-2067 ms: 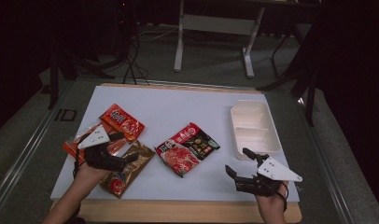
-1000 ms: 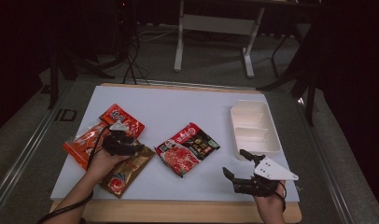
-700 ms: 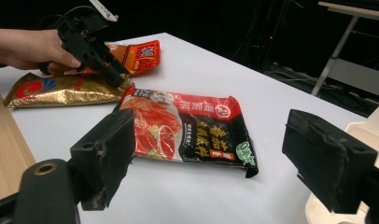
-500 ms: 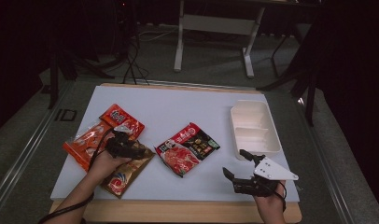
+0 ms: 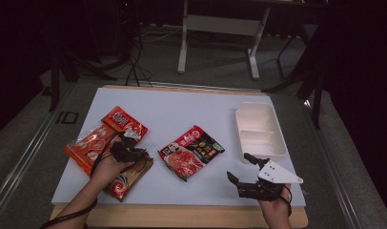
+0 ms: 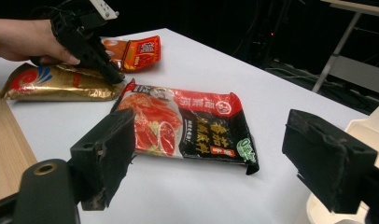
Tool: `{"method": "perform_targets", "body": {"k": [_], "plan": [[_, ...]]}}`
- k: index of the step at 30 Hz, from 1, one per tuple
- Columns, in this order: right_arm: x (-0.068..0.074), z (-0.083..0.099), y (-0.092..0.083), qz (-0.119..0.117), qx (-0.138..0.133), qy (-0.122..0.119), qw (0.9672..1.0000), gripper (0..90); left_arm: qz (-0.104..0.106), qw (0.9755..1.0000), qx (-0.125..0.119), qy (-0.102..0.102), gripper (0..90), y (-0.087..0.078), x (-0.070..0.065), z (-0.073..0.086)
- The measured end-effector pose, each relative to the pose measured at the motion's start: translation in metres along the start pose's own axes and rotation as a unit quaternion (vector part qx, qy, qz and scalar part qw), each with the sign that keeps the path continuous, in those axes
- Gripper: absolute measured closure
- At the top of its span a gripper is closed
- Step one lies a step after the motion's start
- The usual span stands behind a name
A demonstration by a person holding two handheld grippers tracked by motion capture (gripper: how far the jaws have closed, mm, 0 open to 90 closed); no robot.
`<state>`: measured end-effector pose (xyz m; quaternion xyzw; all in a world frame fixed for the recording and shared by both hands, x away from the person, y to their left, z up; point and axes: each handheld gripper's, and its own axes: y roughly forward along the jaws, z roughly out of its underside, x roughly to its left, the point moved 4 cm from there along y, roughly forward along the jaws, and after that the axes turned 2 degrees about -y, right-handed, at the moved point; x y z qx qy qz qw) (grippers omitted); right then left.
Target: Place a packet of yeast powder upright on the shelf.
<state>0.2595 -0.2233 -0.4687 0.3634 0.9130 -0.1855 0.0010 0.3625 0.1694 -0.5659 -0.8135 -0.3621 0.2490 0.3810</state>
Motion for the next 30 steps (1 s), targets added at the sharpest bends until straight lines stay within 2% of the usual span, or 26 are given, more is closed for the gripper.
{"method": "perform_targets", "body": {"k": [3, 5, 9, 10, 11, 12, 14, 17, 19, 22, 23, 26, 28, 30], "plan": [[0.000, 0.000, 0.000, 0.000, 0.001, -0.001, 1.0000, 17.1, 0.004, 0.9999, -0.006, -0.008, 86.6, -0.003, 0.001, 0.000], [0.000, 0.000, 0.000, 0.000, 0.001, 0.000, 1.0000, 17.1, 0.008, 0.9996, -0.018, -0.019, 87.7, -0.007, 0.002, -0.001], [-0.001, 0.000, -0.001, 0.005, -0.006, 0.003, 1.0000, 17.5, -0.001, 0.9985, -0.044, -0.033, 88.6, -0.021, 0.006, -0.003], [-0.001, 0.000, -0.001, 0.005, -0.006, 0.003, 1.0000, 17.5, -0.001, 0.9985, -0.044, -0.033, 88.7, -0.021, 0.006, -0.003], [-0.002, -0.001, -0.002, 0.003, -0.010, 0.008, 0.9999, 17.7, 0.002, 0.9975, -0.056, -0.044, 88.7, -0.026, 0.008, -0.003], [-0.004, -0.002, -0.004, 0.026, -0.020, 0.004, 0.9995, 17.9, 0.002, 0.9972, -0.059, -0.046, 88.7, -0.028, 0.008, -0.003], [-0.005, -0.003, -0.007, 0.040, -0.025, -0.001, 0.9989, 17.9, 0.003, 0.9966, -0.066, -0.048, 88.8, -0.034, 0.008, -0.003], [-0.006, -0.003, -0.007, 0.045, -0.020, -0.002, 0.9988, 19.7, 0.000, 0.9960, -0.077, -0.045, 89.0, -0.041, 0.005, -0.005], [-0.005, -0.002, -0.004, 0.030, -0.013, 0.007, 0.9994, 19.3, 0.006, 0.9950, -0.089, -0.046, 89.0, -0.048, 0.001, -0.008], [-0.004, -0.003, -0.003, 0.026, -0.014, 0.007, 0.9995, 19.1, 0.007, 0.9940, -0.100, -0.042, 89.2, -0.052, -0.003, -0.010], [-0.004, -0.003, -0.004, 0.024, -0.017, 0.008, 0.9996, 19.1, 0.011, 0.9927, -0.114, -0.036, 89.2, -0.059, -0.010, -0.014], [-0.002, -0.005, -0.004, 0.035, -0.003, -0.007, 0.9994, 16.5, 0.016, 0.9909, -0.130, -0.033, 89.1, -0.068, -0.016, -0.019], [-0.002, -0.005, -0.003, 0.038, 0.002, -0.007, 0.9993, 14.3, 0.024, 0.9895, -0.139, -0.033, 89.1, -0.074, -0.019, -0.022], [-0.003, -0.005, -0.003, 0.046, 0.005, -0.012, 0.9989, 14.1, 0.035, 0.9872, -0.152, -0.034, 89.1, -0.080, -0.023, -0.026]]}}
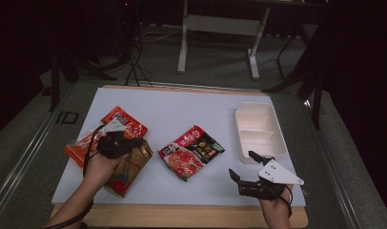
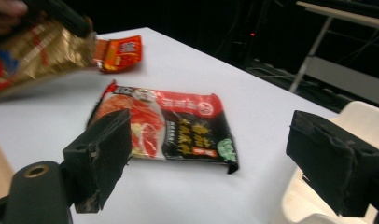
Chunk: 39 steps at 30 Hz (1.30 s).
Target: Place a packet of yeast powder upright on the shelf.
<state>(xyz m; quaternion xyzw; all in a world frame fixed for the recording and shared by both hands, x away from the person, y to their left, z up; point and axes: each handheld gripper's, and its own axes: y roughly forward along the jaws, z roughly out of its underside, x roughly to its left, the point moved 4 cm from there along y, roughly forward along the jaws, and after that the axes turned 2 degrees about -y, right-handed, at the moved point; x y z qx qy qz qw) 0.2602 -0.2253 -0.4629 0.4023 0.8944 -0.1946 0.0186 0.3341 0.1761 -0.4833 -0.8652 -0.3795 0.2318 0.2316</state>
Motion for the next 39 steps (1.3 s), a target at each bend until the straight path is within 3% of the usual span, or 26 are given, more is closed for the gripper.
{"method": "perform_targets", "body": {"k": [10, 12, 13, 18, 22, 27, 29, 31, 32, 39], "plan": [[0.000, -0.001, 0.001, -0.010, 0.020, 0.031, 0.9993, 13.6, 0.044, 0.9982, -0.041, 0.003, 89.1, -0.014, -0.024, -0.023], [0.000, -0.003, 0.000, -0.025, 0.020, 0.067, 0.9973, 11.0, 0.056, 0.9968, -0.056, 0.004, 89.2, -0.016, -0.032, -0.029], [0.000, -0.004, 0.000, -0.028, 0.022, 0.071, 0.9968, 10.9, 0.059, 0.9963, -0.062, 0.008, 89.1, -0.017, -0.035, -0.031], [0.008, -0.011, 0.001, -0.028, 0.014, 0.066, 0.9973, 10.3, 0.077, 0.9934, -0.083, 0.016, 89.1, -0.015, -0.046, -0.038], [0.013, -0.018, 0.000, -0.045, 0.012, 0.062, 0.9970, 11.0, 0.094, 0.9909, -0.094, 0.022, 89.1, -0.011, -0.054, -0.041], [0.015, -0.029, -0.004, -0.062, 0.000, 0.058, 0.9963, 10.3, 0.119, 0.9842, -0.130, 0.012, 89.1, -0.009, -0.065, -0.050], [0.017, -0.034, -0.005, -0.063, -0.003, 0.048, 0.9969, 10.3, 0.120, 0.9828, -0.139, 0.018, 89.1, -0.007, -0.070, -0.054], [0.018, -0.039, -0.005, -0.078, -0.005, 0.044, 0.9960, 10.3, 0.120, 0.9814, -0.148, 0.022, 89.1, -0.004, -0.076, -0.058], [0.018, -0.042, -0.005, -0.070, -0.006, 0.039, 0.9968, 10.3, 0.124, 0.9804, -0.151, 0.025, 89.2, -0.002, -0.079, -0.060], [0.016, -0.064, -0.001, -0.079, -0.018, 0.018, 0.9966, 13.8, 0.142, 0.9735, -0.177, 0.024, 89.1, 0.011, -0.092, -0.066]]}}
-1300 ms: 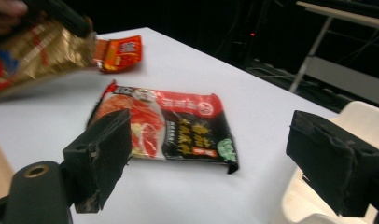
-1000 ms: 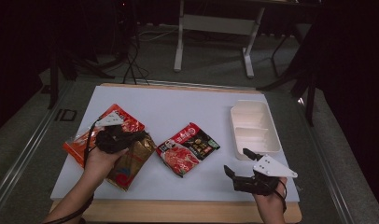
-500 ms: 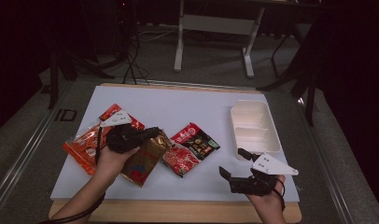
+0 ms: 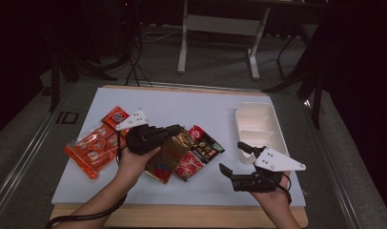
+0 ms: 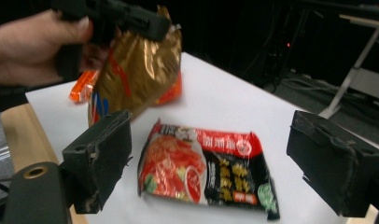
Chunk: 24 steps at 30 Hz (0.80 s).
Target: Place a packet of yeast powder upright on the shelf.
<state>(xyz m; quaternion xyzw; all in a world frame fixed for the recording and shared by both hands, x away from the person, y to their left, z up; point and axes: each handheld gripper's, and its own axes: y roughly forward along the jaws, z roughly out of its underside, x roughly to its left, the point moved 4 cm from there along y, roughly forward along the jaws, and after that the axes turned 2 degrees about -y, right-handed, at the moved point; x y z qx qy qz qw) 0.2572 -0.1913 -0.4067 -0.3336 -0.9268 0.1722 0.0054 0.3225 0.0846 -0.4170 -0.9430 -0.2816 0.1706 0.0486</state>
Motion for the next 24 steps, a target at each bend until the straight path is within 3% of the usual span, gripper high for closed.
{"method": "perform_targets", "body": {"k": [4, 8, 13, 18, 24], "plan": [[-0.004, -0.012, 0.008, -0.009, -0.008, -0.001, 0.9999, 14.1, 0.003, 0.9994, -0.036, 0.002, 89.1, 0.004, -0.005, -0.001], [-0.005, -0.020, 0.015, -0.017, -0.012, -0.006, 0.9998, 14.2, -0.014, 0.9971, -0.074, 0.007, 89.0, 0.006, -0.009, -0.003], [-0.005, -0.032, 0.032, -0.035, -0.009, -0.013, 0.9993, 16.2, -0.006, 0.9955, -0.094, -0.004, 89.0, 0.011, -0.011, -0.004], [-0.009, -0.033, 0.045, -0.043, 0.000, -0.003, 0.9991, 24.6, 0.003, 0.9957, -0.093, -0.004, 88.9, 0.019, -0.018, -0.003], [-0.009, -0.030, 0.055, -0.065, 0.013, 0.013, 0.9977, 42.4, 0.008, 0.9961, -0.087, 0.012, 88.9, 0.027, -0.029, -0.001]]}}
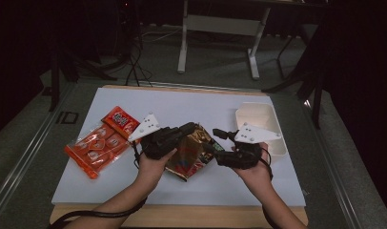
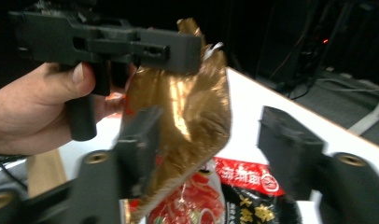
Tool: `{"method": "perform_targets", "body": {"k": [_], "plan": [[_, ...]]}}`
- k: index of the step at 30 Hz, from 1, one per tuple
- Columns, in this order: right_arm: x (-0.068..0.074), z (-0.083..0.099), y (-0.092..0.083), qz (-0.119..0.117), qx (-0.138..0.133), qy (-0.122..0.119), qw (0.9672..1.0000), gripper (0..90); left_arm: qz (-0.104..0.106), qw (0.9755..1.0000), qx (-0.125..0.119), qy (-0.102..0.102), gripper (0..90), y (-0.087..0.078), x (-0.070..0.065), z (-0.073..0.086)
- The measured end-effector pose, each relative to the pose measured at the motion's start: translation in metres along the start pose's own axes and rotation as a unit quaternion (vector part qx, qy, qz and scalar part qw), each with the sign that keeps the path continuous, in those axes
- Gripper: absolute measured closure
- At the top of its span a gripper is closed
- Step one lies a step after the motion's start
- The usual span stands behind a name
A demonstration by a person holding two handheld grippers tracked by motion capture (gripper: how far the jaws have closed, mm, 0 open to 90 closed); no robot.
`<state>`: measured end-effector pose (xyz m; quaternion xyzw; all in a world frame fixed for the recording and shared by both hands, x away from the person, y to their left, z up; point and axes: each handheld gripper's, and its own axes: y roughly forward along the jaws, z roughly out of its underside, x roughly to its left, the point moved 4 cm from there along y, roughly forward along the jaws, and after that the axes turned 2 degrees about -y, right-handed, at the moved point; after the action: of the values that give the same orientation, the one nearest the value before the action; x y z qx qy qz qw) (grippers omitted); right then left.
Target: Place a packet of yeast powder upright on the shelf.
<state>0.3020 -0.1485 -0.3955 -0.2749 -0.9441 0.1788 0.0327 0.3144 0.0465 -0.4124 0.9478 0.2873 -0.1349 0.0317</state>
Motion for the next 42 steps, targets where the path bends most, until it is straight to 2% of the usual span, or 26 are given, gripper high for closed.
{"method": "perform_targets", "body": {"k": [5, 8, 10, 14, 17, 23, 27, 30, 32, 38, 40, 42], "plan": [[-0.001, 0.001, 0.001, -0.007, 0.010, 0.003, 0.9999, 57.6, 0.008, 1.0000, 0.006, 0.001, 88.9, 0.005, -0.004, 0.001], [-0.003, 0.001, 0.001, -0.009, 0.017, 0.004, 0.9998, 58.6, 0.011, 0.9999, 0.010, 0.001, 88.9, 0.006, -0.004, 0.002], [-0.007, 0.001, 0.001, -0.018, 0.022, 0.015, 0.9995, 63.6, 0.015, 0.9999, 0.009, 0.001, 88.9, 0.007, -0.006, 0.004], [-0.008, -0.001, -0.001, -0.023, 0.031, 0.004, 0.9993, 71.8, 0.018, 0.9998, 0.007, 0.004, 88.8, 0.007, -0.007, 0.003], [-0.010, -0.003, -0.004, -0.031, 0.033, 0.007, 0.9990, 80.4, 0.022, 0.9997, 0.009, 0.007, 88.7, 0.008, -0.009, 0.002], [-0.014, -0.006, -0.008, -0.064, 0.046, 0.017, 0.9967, 86.5, 0.039, 0.9988, 0.027, 0.009, 85.9, 0.008, -0.008, 0.000], [-0.015, -0.007, -0.011, -0.072, 0.049, 0.010, 0.9961, 87.7, 0.048, 0.9979, 0.040, 0.017, 77.0, 0.009, -0.009, 0.000], [-0.015, -0.007, -0.012, -0.071, 0.052, 0.002, 0.9961, 87.9, 0.050, 0.9971, 0.051, 0.024, 66.3, 0.010, -0.010, 0.001], [-0.016, -0.007, -0.013, -0.074, 0.055, 0.001, 0.9958, 88.0, 0.051, 0.9966, 0.061, 0.022, 59.5, 0.010, -0.011, 0.002], [-0.023, -0.009, -0.016, -0.070, 0.060, -0.004, 0.9957, 88.1, 0.040, 0.9958, 0.080, 0.018, 32.8, 0.005, -0.010, 0.003], [-0.026, -0.010, -0.019, -0.068, 0.059, -0.006, 0.9959, 88.1, 0.040, 0.9958, 0.083, 0.008, 21.5, 0.003, -0.008, 0.002], [-0.030, -0.012, -0.021, -0.068, 0.058, -0.007, 0.9960, 88.1, 0.041, 0.9951, 0.089, 0.012, 11.7, 0.000, -0.007, 0.003]]}}
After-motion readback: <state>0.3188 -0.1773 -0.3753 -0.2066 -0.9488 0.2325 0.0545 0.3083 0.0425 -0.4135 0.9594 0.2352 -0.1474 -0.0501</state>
